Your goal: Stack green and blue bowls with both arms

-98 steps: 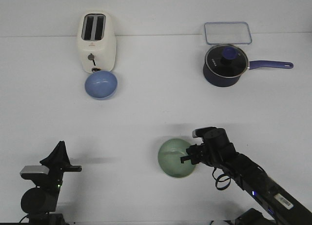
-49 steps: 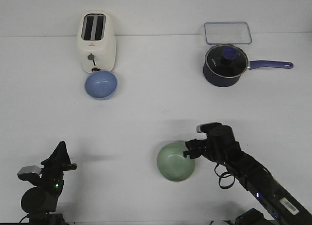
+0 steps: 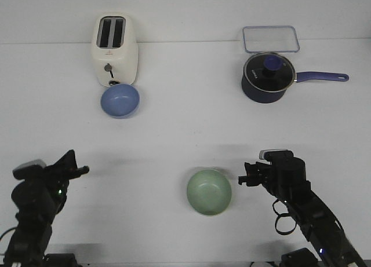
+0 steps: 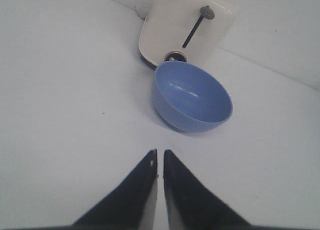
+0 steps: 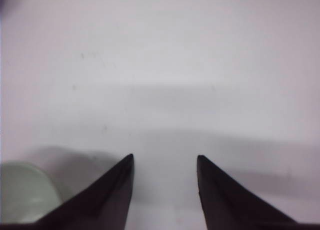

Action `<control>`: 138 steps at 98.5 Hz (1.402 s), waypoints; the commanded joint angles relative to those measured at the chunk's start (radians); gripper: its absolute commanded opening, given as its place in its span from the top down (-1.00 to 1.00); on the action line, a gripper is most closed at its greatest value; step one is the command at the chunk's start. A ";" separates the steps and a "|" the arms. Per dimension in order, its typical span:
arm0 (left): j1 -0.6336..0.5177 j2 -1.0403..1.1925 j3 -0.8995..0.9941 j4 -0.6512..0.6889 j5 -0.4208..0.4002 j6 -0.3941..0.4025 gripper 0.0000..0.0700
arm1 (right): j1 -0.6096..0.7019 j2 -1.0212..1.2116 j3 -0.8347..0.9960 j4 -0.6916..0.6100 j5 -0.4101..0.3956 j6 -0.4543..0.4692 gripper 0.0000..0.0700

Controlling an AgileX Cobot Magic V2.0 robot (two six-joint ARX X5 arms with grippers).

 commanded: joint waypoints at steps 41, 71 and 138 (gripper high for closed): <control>-0.003 0.912 0.528 0.071 0.150 0.079 -0.45 | 0.002 0.005 0.006 0.035 -0.001 -0.013 0.26; -0.003 1.240 0.787 0.056 0.183 0.059 -0.41 | 0.002 0.005 0.006 0.035 0.001 -0.013 0.26; -0.053 1.005 0.818 -0.238 0.336 0.193 0.96 | -0.019 -0.121 -0.056 0.036 0.105 0.008 0.28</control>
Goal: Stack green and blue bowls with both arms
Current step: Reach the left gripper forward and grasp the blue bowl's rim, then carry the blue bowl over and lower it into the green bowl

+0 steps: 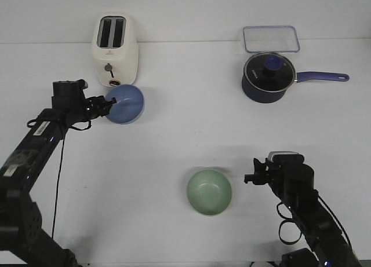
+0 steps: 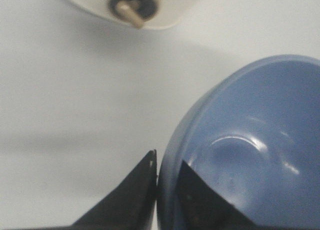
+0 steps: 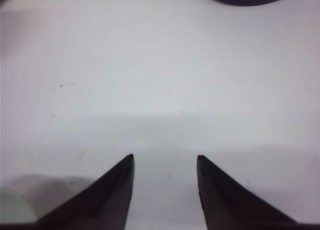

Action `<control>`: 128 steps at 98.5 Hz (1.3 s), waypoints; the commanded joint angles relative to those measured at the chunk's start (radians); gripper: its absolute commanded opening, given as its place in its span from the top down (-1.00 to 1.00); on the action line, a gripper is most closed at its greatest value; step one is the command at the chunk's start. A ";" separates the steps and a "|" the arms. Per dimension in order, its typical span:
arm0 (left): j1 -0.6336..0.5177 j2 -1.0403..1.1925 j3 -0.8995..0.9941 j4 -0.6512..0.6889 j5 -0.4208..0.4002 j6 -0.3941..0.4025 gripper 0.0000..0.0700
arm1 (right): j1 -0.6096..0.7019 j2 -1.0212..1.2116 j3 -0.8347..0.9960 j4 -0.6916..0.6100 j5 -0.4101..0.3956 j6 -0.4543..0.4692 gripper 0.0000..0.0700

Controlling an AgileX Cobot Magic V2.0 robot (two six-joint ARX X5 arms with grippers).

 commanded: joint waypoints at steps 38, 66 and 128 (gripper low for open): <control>-0.435 -0.313 -0.301 0.050 0.069 0.013 0.96 | -0.004 -0.007 -0.011 -0.009 -0.001 0.011 0.28; -0.685 -0.222 -0.354 0.216 0.065 -0.049 0.96 | -0.004 -0.007 -0.011 -0.011 -0.023 0.011 0.28; -0.529 -0.422 -0.354 0.072 -0.156 0.063 0.68 | -0.004 -0.039 -0.012 -0.006 -0.019 -0.003 0.84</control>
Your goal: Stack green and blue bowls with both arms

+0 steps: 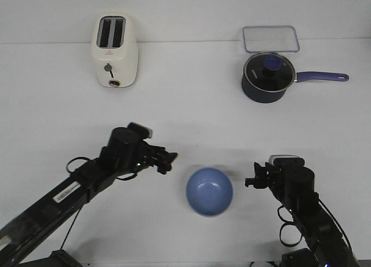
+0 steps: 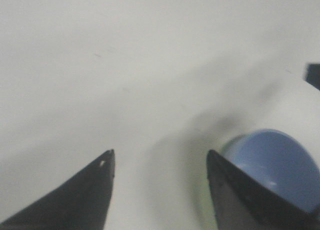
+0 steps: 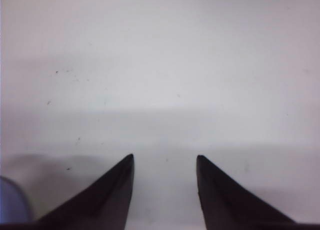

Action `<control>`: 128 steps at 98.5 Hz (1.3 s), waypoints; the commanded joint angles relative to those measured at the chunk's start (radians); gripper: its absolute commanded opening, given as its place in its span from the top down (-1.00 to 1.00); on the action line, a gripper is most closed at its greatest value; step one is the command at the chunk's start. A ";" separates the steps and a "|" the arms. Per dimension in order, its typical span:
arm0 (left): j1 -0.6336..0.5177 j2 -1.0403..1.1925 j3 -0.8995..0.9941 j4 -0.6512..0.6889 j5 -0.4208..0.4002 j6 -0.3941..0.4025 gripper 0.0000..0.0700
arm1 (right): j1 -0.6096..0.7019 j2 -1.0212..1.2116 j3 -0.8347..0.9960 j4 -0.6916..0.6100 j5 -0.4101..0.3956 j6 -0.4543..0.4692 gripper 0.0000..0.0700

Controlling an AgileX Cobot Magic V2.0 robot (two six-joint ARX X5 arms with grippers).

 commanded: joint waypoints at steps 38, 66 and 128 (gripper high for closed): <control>0.236 -0.705 -0.475 0.266 -0.506 0.193 0.96 | 0.002 -0.450 -0.207 0.287 0.082 -0.056 1.00; 0.336 -0.940 -0.631 0.274 -0.515 0.173 0.96 | 0.002 -0.499 -0.224 0.290 0.157 -0.058 1.00; 0.335 -1.001 -0.631 0.276 -0.514 0.174 0.96 | 0.002 -0.499 -0.224 0.295 0.157 -0.058 1.00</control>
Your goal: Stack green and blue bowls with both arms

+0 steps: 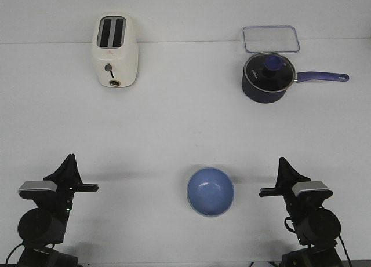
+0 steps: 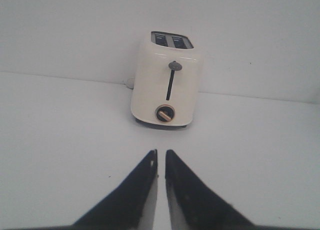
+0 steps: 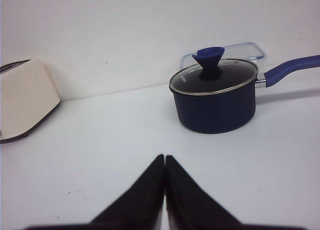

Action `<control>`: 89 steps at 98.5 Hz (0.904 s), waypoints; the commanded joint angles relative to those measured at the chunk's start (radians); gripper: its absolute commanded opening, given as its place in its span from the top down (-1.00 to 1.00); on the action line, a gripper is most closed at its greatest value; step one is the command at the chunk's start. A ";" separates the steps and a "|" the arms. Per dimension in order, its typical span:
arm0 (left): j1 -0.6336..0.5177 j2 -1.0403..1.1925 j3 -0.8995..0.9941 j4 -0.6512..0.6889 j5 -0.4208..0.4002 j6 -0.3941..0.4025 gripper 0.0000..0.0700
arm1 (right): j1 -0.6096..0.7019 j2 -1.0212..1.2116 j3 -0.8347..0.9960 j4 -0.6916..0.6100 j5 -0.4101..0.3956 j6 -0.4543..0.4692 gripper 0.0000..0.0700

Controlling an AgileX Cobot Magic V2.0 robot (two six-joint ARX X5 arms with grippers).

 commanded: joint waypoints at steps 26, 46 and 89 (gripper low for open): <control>0.105 -0.074 -0.058 -0.006 0.102 0.072 0.96 | 0.002 0.001 0.002 0.014 0.001 -0.006 1.00; 0.254 -0.206 -0.208 0.016 0.265 0.114 0.96 | 0.002 0.001 0.002 0.014 0.001 -0.006 1.00; 0.298 -0.312 -0.337 0.076 0.264 0.113 0.96 | 0.002 0.001 0.002 0.014 0.001 -0.006 1.00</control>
